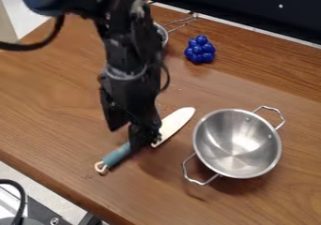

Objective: Moved the knife at the left side of the table

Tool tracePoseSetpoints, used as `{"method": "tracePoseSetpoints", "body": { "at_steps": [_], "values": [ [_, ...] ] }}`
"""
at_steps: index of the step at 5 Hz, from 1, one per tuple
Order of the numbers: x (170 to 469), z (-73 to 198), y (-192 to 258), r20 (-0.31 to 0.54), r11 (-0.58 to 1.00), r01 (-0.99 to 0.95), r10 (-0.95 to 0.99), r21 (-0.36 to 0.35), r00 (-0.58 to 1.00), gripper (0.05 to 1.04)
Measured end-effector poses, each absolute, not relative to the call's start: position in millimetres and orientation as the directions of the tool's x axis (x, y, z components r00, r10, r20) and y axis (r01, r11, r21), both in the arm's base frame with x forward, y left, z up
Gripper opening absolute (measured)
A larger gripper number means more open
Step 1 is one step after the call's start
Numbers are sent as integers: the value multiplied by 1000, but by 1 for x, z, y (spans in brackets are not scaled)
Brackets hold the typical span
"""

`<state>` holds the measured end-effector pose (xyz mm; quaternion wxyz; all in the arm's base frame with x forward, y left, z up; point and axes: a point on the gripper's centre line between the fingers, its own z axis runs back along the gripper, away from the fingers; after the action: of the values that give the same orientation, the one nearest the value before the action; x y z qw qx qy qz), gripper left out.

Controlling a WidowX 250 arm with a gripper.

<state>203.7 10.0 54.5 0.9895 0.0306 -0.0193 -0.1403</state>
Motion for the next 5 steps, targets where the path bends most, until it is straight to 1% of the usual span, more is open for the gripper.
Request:
{"method": "tracePoseSetpoints", "body": {
  "at_steps": [1, 2, 3, 4, 5],
  "values": [
    [208, 74, 13, 35, 969, 244, -245, 39, 969, 988],
    [211, 82, 22, 46, 981, 190, -192, 35, 980, 995],
    [221, 84, 48, 81, 998, 53, -56, 36, 995, 995],
    [230, 81, 60, 98, 1000, -6, 4, 18, 995, 995],
    [246, 86, 45, 119, 999, -51, 52, -8, 992, 995]
  ]
}}
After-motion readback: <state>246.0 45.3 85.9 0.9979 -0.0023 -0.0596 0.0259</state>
